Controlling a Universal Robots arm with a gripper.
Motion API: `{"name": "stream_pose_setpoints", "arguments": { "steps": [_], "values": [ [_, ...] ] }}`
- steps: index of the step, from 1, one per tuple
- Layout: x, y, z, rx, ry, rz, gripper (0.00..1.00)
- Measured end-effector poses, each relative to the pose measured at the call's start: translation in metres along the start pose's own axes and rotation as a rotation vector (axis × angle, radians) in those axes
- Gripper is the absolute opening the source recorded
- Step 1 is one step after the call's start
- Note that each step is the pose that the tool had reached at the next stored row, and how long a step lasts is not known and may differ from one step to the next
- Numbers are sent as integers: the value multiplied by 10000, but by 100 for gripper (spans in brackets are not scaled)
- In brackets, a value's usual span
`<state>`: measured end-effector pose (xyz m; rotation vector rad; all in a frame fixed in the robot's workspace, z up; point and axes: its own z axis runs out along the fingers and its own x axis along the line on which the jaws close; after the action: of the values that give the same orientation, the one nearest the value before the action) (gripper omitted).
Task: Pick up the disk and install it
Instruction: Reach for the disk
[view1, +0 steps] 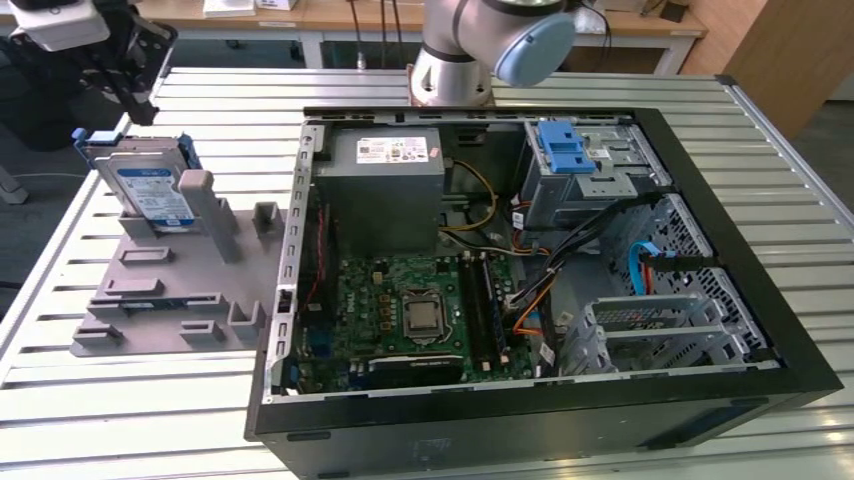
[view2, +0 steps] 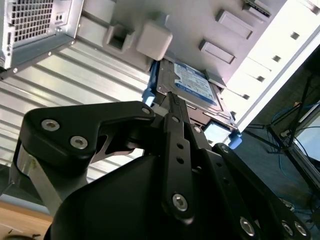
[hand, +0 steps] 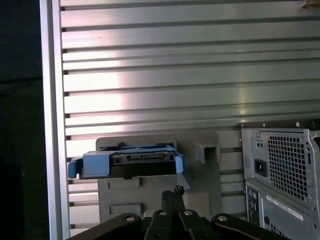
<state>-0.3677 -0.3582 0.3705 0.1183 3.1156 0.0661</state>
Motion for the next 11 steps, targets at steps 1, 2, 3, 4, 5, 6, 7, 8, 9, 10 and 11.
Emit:
{"name": "stream_pose_setpoints", "arguments": {
  "steps": [1,2,3,4,5,6,7,8,9,10,11],
  "values": [
    [37,9,1,0,0,1,11],
    [70,16,1,0,1,-1,11],
    [97,22,2,1,1,-1,11],
    [122,27,3,1,3,-1,11],
    [138,31,4,1,3,-1,11],
    [147,32,4,1,4,0,11],
    [147,32,4,1,3,0,11],
    [147,32,4,1,4,-1,11],
    [155,32,4,1,4,0,11],
    [161,31,4,1,3,-1,11],
    [162,31,4,1,3,0,11]
  ]
}}
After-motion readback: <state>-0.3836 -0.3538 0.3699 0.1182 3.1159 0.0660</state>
